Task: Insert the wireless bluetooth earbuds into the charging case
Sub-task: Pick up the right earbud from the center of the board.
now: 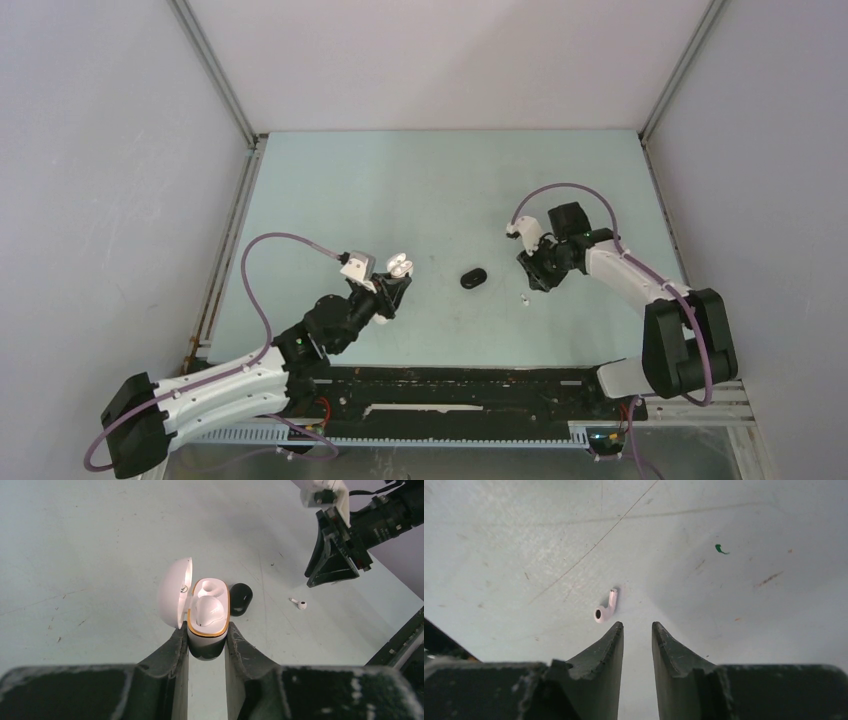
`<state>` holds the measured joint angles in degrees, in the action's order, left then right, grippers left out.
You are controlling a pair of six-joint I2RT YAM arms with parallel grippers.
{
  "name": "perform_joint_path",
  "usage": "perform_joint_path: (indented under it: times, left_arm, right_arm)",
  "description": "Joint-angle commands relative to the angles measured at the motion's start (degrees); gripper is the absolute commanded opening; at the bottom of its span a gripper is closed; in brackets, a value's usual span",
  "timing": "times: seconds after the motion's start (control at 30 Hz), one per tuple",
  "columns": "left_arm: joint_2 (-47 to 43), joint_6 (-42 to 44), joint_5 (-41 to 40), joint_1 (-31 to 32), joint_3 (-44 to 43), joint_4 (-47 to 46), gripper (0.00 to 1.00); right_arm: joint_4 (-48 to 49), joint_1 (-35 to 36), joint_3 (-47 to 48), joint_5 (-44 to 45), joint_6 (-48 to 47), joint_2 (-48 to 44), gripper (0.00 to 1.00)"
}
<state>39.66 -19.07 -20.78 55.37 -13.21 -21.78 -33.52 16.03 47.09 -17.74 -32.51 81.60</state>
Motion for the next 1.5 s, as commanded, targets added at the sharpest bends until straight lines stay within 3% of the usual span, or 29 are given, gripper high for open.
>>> perform_joint_path:
  times: [0.0,0.37,0.6,0.87,1.47]
  left_arm:
    - [-0.2,-0.2,-0.2,0.3,-0.3,-2.3,0.02]
    - [0.7,-0.6,0.5,0.3,-0.6,-3.2,0.02]
    - [-0.1,-0.5,-0.2,0.3,0.1,-3.2,0.03]
    - [0.1,-0.3,-0.1,0.3,0.2,-3.2,0.03]
    - [0.8,-0.1,0.5,0.3,0.1,-3.9,0.03]
  right_arm:
    - [-0.9,-2.9,2.0,-7.9,12.6,-2.4,0.32]
    - [0.9,4.6,2.0,0.5,19.0,3.6,0.49]
    - [2.1,9.0,2.0,10.4,18.7,6.0,0.49]
    - [1.3,8.8,2.0,16.1,16.6,8.0,0.46]
    - [2.8,4.0,2.0,13.2,15.2,7.0,0.29]
